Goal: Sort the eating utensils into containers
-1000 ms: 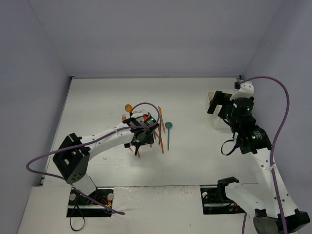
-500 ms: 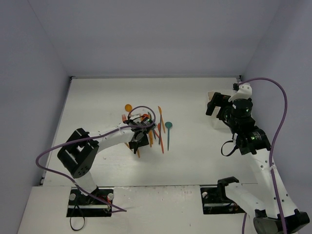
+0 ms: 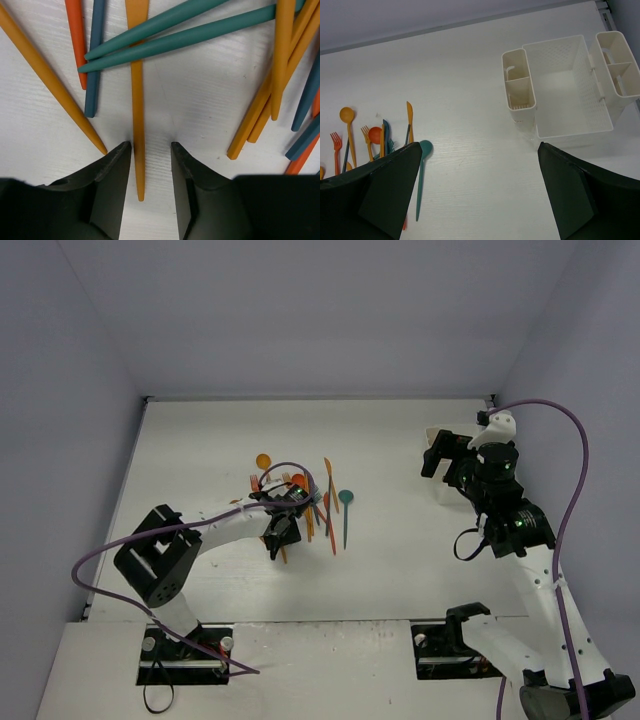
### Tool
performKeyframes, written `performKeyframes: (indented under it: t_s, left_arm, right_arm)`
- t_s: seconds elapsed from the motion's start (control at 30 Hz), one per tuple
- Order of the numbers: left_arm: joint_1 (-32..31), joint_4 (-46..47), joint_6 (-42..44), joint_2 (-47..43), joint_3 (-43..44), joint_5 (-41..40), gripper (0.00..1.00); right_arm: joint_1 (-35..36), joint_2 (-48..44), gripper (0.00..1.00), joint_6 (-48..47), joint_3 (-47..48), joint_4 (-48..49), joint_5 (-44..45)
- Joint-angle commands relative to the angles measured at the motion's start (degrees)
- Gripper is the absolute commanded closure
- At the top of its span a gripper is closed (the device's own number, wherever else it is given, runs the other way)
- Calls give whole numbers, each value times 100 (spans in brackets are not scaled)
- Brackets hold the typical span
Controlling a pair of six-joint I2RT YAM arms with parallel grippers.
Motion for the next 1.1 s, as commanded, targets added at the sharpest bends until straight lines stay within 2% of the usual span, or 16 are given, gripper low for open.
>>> performKeyframes:
  t_s: [0.0,0.2,0.23,0.47,0.83,0.97,1.07]
  left_arm:
    - [154,143,-130,0,-270,112,73]
    - [193,-222,-115,19,-314,26,98]
    - [210,-313,-57,-9,-268,-18,99]
    - [266,-1023,414,-325,115,-620,100]
    - [418,-1699,1010,-1271,197,-1329,100]
    - [386,-1610,1400,-1775,297,-1347,100]
    - [237,-1197,2172,-2296,376,-1431,100]
  right_arm:
    - [52,3,0,67,10,307,-74]
    - [51,32,0,67,53,306,-123]
    - [49,40,0,73,54,304,-138]
    - [52,34,0,94,53,307,-222]
    - [52,-4,0,57,119,307,-286]
    - [52,110,0,59,250,307,-757]
    - [61,308,0,75,431,316,-1425]
